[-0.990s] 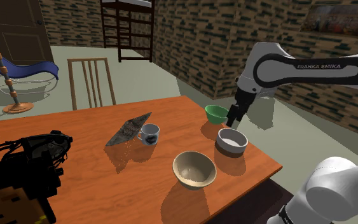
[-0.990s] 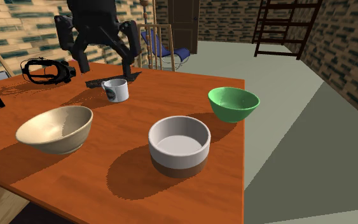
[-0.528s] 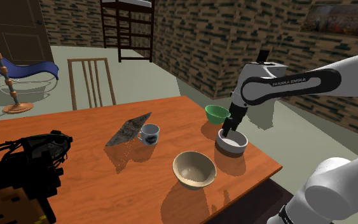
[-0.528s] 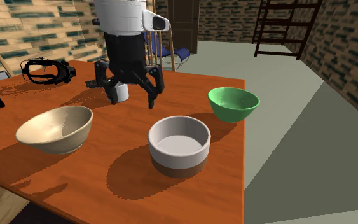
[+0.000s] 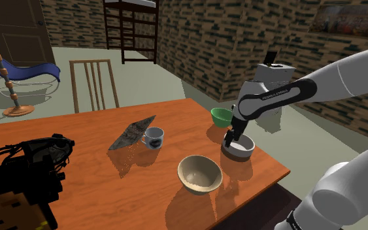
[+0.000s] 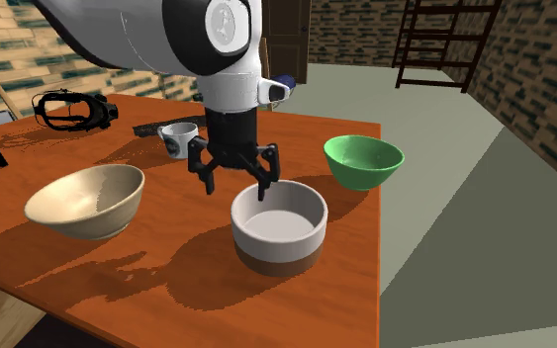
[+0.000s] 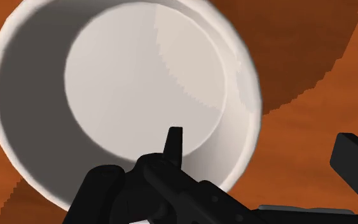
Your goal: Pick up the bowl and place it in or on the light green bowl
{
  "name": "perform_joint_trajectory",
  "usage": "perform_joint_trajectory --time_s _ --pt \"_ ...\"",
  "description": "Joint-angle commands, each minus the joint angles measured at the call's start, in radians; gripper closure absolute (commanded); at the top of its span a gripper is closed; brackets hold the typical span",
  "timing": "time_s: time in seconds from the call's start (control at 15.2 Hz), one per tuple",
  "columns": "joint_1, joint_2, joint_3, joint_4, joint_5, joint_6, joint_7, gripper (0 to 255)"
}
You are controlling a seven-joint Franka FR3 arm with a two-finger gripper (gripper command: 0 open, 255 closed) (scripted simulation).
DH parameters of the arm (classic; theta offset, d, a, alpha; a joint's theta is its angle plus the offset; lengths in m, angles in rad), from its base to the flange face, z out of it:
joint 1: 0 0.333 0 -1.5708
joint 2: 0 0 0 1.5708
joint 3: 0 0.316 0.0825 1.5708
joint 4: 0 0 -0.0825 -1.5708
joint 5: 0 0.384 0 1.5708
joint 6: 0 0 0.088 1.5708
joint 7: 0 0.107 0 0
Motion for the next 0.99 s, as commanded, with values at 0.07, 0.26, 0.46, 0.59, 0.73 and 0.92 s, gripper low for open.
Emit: perform_joint_trajectory --time_s 0.07,0.26,0.46,0.59,0.73,0.92 --pt "0.001 0.03 -0.002 -0.016 0.003 0.046 -0.005 0" --pt "0.004 0.069 -0.003 -0.034 0.01 0.103 -0.009 0" --pt "0.004 0.069 -0.002 -0.034 0.01 0.103 -0.009 0" --pt "0.004 0.069 -0.002 -0.034 0.01 0.103 -0.009 0" --pt "0.004 0.069 -0.002 -0.034 0.01 0.103 -0.009 0" --pt "0.004 0.069 -0.002 -0.034 0.01 0.103 -0.009 255"
